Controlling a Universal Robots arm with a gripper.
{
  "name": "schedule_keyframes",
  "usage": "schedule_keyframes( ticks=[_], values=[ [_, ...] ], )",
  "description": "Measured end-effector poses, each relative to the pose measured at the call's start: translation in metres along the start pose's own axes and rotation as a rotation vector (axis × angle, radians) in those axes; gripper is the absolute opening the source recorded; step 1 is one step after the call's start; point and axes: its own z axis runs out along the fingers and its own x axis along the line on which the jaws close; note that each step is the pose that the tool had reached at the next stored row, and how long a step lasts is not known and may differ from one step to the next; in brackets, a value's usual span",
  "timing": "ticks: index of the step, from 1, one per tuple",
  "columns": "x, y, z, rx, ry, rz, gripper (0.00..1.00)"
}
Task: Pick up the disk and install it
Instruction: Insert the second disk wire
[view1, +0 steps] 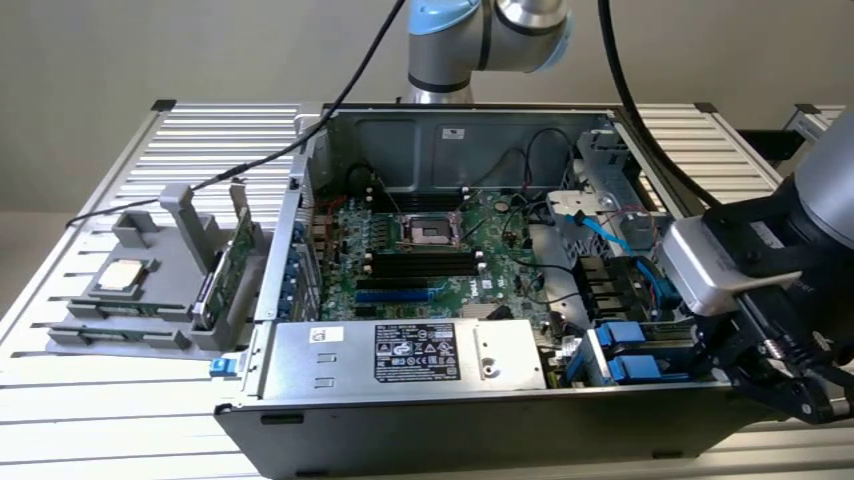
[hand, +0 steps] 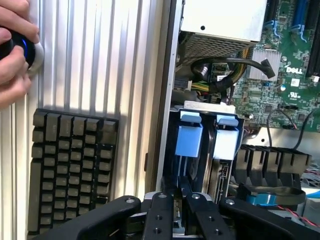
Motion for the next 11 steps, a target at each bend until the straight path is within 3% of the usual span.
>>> schedule_keyframes(
  ticks=[2,3,4,5,6,11],
  values=[
    [-0.0029,-0.0004,0.0,-0.0012,0.0168,-0.001,0.16],
    [-0.0034,-0.0005,0.0002,-0.0014,0.0191,-0.001,0.16],
    [-0.0014,-0.0002,0.0002,0.0002,0.0041,0.0,0.16],
    [0.0015,0.0004,0.0001,0.0023,-0.0208,0.002,0.16],
    [0.0018,0.0006,0.001,0.0029,-0.0273,0.002,0.16],
    [0.0017,0.0006,0.001,0.0029,-0.0275,0.002,0.16]
  ],
)
